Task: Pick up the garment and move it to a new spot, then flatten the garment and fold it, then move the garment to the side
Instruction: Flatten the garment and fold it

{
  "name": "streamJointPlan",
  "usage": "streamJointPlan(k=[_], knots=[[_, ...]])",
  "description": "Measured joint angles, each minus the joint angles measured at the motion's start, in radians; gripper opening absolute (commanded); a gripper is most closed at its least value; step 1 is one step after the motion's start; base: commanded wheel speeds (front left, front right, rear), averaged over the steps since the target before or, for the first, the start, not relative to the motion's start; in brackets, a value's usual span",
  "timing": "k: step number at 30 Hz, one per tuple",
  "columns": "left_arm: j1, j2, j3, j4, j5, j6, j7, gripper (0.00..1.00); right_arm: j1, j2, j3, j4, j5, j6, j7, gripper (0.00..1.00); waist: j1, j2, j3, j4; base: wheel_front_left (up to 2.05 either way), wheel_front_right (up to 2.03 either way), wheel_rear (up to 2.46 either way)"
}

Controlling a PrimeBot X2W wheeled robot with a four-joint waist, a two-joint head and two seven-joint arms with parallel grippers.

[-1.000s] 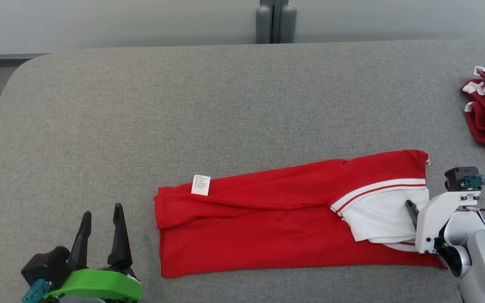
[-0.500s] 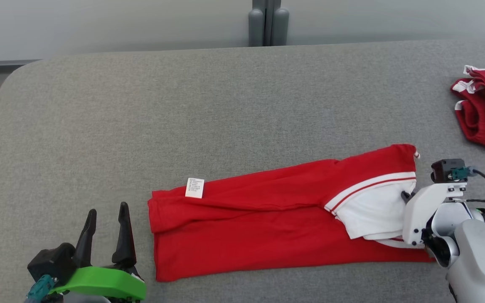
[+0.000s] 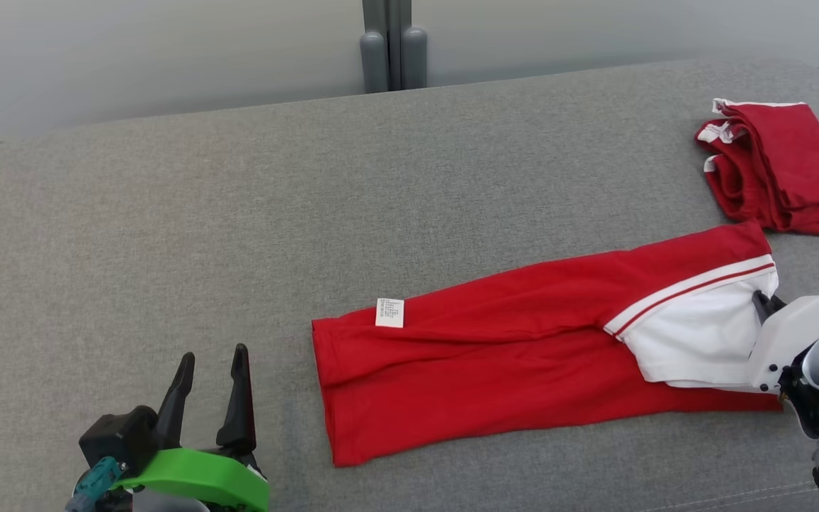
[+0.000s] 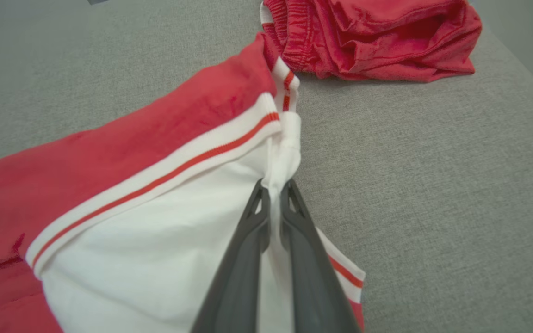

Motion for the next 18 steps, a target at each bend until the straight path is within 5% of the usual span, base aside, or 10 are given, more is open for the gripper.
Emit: streamJointPlan(k=[18], knots=[[0.0,-0.001,-0.025,0.008,0.006,0.0,0.008,1.0,0.175,0.107,0.235,-0.459,0.151,-0.001,0.079,0.0,0.0,0.0,-0.042,0.012,0.0,0.0,0.0]])
